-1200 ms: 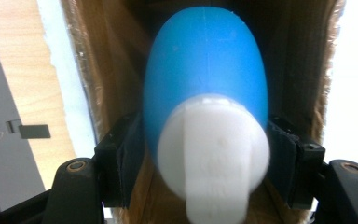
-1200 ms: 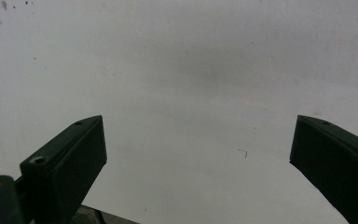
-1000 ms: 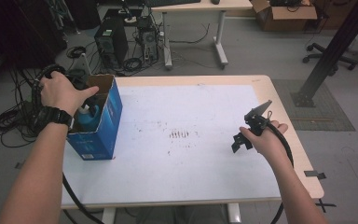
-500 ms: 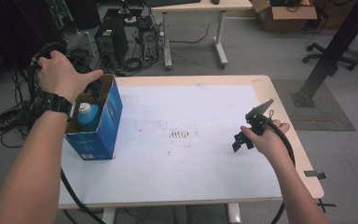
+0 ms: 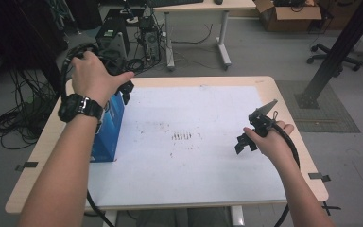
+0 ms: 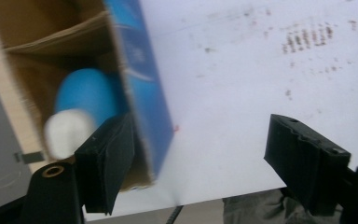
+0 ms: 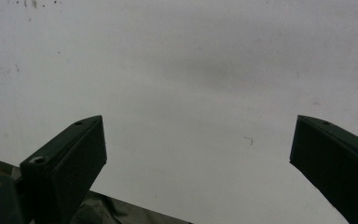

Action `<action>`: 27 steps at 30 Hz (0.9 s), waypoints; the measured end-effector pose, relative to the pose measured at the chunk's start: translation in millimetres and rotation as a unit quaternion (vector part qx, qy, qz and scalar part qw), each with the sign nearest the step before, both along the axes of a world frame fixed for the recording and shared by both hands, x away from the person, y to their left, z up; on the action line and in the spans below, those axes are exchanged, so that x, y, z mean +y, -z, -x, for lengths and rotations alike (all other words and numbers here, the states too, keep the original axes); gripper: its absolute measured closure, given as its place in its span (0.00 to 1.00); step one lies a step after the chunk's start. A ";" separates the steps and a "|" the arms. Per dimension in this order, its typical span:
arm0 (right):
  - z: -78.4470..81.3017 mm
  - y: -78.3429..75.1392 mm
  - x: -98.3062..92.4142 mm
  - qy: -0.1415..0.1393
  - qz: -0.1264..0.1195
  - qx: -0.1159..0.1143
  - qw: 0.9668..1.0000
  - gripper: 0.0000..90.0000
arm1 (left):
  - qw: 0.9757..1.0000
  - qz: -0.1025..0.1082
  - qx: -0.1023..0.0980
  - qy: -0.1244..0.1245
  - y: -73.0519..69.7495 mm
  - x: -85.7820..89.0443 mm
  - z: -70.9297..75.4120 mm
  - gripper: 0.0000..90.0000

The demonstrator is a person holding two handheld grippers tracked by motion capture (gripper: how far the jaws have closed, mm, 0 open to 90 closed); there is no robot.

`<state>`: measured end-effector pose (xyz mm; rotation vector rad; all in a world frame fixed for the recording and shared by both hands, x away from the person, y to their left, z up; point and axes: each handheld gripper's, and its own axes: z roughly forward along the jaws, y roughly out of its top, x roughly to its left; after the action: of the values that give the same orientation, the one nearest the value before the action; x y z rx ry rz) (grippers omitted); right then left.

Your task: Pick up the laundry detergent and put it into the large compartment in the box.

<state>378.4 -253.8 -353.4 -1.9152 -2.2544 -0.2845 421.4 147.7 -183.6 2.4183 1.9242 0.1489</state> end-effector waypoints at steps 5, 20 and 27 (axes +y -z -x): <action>3.2 -0.2 -2.5 0.000 -0.002 -0.001 1.000 0.04 | 1.000 0.008 0.012 0.023 10.3 -24.3 0.1 0.16; 6.8 0.0 -8.0 0.004 -0.006 -0.003 1.000 0.04 | 0.997 0.024 0.021 0.063 30.7 -60.7 3.7 0.05; 7.9 0.1 -8.9 0.002 -0.008 -0.004 1.000 0.04 | 0.997 0.033 0.024 0.070 41.8 -69.3 4.2 0.06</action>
<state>370.5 -262.6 -353.4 -1.9143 -2.2472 -0.3110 417.2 78.4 -225.4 2.5246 1.7409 0.0218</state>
